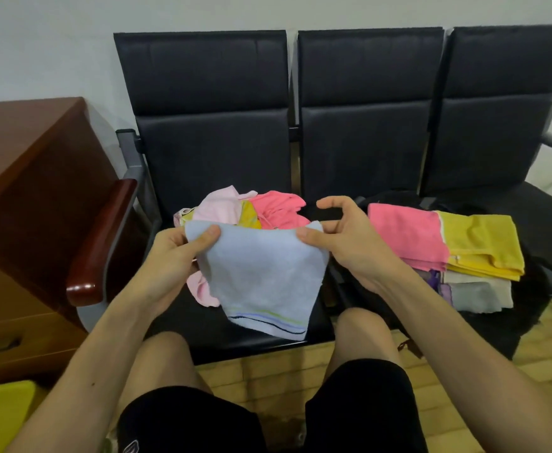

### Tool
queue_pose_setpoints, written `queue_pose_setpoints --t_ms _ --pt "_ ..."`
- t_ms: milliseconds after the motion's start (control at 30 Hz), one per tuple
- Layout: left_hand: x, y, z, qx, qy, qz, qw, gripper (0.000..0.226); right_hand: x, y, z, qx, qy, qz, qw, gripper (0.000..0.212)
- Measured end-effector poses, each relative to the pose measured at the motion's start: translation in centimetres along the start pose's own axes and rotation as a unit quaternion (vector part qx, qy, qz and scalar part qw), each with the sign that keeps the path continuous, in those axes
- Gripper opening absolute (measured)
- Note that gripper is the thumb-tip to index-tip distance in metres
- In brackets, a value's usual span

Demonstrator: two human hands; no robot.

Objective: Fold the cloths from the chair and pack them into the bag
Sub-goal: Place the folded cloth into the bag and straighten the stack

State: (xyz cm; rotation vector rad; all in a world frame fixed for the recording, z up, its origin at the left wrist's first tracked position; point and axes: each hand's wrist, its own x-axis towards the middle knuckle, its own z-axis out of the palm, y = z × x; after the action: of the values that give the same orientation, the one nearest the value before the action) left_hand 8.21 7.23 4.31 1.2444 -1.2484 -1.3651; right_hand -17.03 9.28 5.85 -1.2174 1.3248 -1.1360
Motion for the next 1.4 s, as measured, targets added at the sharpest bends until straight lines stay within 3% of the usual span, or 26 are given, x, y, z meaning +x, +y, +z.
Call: queue_pose_setpoints --t_ms 200,333,433,533,733,833,1000,1267,1400 --pt "1.1 0.4 -1.3 0.04 0.021 -0.025 0.999 0.023 0.8 -0.3 0.0 -0.014 -0.048 -0.044 0.998 0.035" --pt "1.3 0.2 -2.8 0.03 -0.075 -0.089 0.993 0.056 1.0 0.3 0.3 -0.187 -0.025 -0.109 0.976 0.028" --pt "1.3 -0.3 -2.7 0.054 -0.042 -0.089 0.994 0.076 1.0 0.5 0.4 -0.276 -0.008 -0.132 0.952 0.026" --pt "1.1 -0.7 -2.3 0.074 0.015 -0.03 0.997 0.067 0.9 0.4 0.3 -0.328 0.006 -0.138 0.935 0.026" --pt "0.7 -0.5 -2.0 0.225 -0.004 0.055 0.973 0.028 0.5 -0.3 0.2 -0.415 0.001 -0.173 0.894 0.024" --pt "0.6 -0.4 -1.7 0.32 0.001 0.083 0.944 0.017 0.7 -0.3 0.2 -0.454 0.007 -0.179 0.873 0.031" --pt "0.4 0.0 -1.2 0.399 0.017 0.111 0.91 0.017 0.7 -0.2 0.1 -0.498 0.008 -0.169 0.851 0.026" --pt "-0.2 0.1 -0.5 0.427 0.095 0.17 0.883 0.015 0.6 0.1 -0.1 -0.526 0.017 -0.174 0.832 0.024" --pt "-0.2 -0.4 -0.8 0.424 0.101 0.195 0.879 0.011 0.2 1.4 -1.1 -0.495 0.026 -0.2 0.845 0.023"
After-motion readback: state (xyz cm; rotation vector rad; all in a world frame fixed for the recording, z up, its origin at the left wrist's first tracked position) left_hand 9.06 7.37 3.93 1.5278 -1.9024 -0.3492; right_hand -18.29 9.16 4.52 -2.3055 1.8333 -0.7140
